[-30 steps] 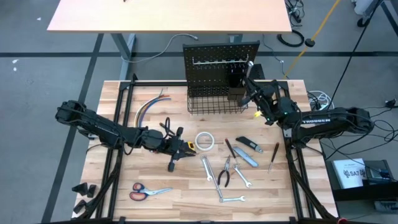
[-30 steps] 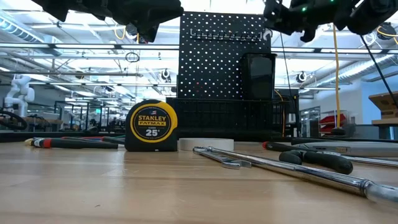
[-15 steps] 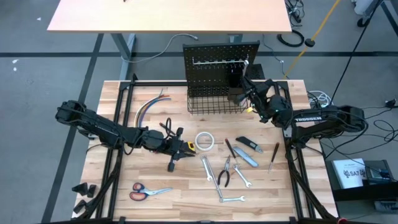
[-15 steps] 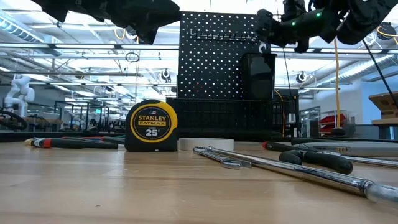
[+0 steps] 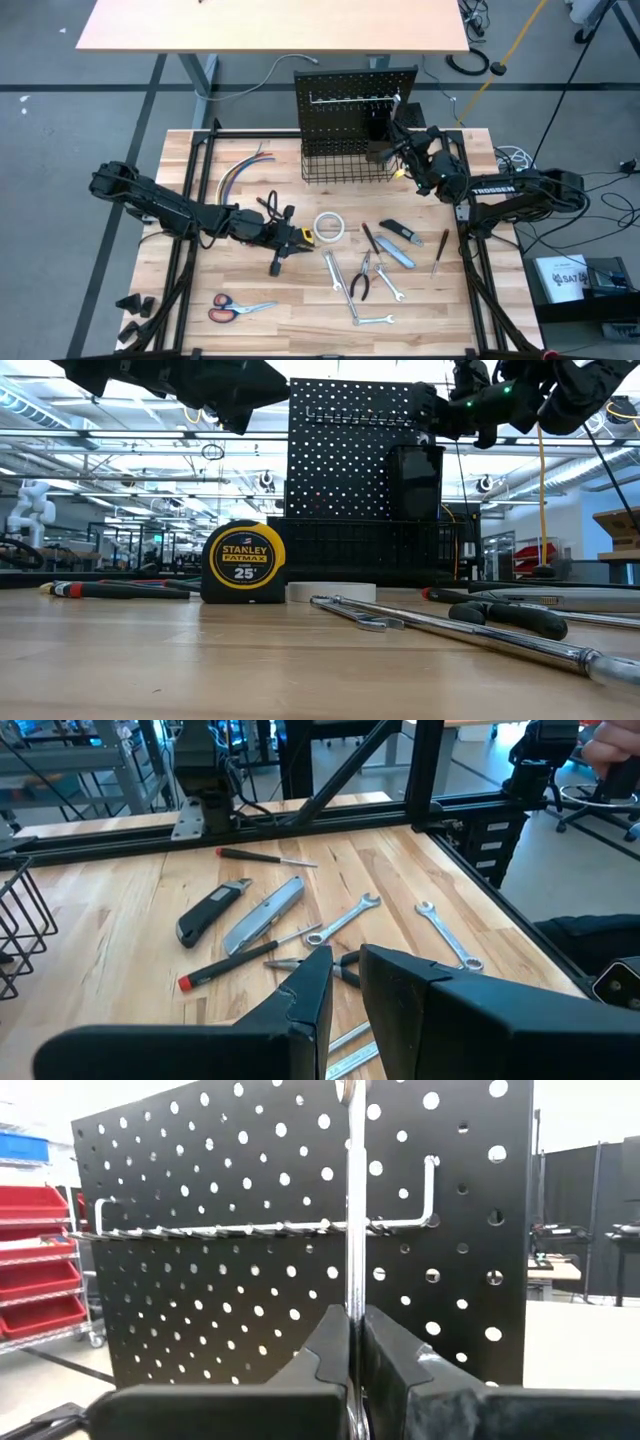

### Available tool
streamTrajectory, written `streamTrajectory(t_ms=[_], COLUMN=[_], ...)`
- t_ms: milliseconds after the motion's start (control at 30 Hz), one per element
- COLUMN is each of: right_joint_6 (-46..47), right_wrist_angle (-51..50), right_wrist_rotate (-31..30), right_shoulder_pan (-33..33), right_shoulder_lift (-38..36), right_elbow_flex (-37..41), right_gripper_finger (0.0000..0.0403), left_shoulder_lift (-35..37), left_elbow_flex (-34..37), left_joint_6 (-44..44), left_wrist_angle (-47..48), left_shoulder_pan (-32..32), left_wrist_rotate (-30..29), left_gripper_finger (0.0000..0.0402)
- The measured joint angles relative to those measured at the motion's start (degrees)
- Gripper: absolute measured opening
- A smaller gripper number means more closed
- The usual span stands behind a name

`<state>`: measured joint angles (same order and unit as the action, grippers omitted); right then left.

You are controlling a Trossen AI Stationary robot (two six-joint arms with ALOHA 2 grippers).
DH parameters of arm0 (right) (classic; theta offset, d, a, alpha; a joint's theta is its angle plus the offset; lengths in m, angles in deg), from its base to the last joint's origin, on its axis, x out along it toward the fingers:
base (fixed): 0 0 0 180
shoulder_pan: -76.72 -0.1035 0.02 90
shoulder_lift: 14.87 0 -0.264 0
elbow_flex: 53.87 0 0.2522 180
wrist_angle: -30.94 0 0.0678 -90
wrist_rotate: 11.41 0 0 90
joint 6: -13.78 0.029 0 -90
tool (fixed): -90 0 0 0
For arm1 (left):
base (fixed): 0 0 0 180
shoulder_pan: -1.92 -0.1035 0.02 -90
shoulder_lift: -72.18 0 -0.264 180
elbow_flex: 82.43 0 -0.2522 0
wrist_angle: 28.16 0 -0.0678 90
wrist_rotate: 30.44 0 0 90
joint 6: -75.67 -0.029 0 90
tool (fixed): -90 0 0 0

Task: Hang tools onto peg board
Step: Put the wrench into the black bin on the peg board

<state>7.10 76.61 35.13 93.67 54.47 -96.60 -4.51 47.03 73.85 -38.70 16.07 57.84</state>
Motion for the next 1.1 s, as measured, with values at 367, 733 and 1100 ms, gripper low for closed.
streamTrajectory(t_ms=[367,733,1100], right_joint_6=[-0.17,-4.56,3.19], right_wrist_angle=[-2.46,-1.93,-13.18], right_wrist_rotate=[-0.04,0.00,14.11], right_shoulder_pan=[0.00,-2.27,-13.28], right_shoulder_lift=[-0.02,-3.66,-8.94], right_elbow_flex=[-0.02,-0.02,-0.03], right_gripper_finger=[0.0092,0.0144,0.0146], left_shoulder_lift=[-0.02,0.00,-0.04], left_elbow_flex=[0.00,0.00,0.00], left_joint_6=[0.04,1.51,2.42], left_wrist_angle=[-0.01,0.64,1.30], left_shoulder_pan=[0.00,0.00,2.27], left_wrist_rotate=[0.00,0.00,0.02], left_gripper_finger=[0.0061,0.0061,0.0061])
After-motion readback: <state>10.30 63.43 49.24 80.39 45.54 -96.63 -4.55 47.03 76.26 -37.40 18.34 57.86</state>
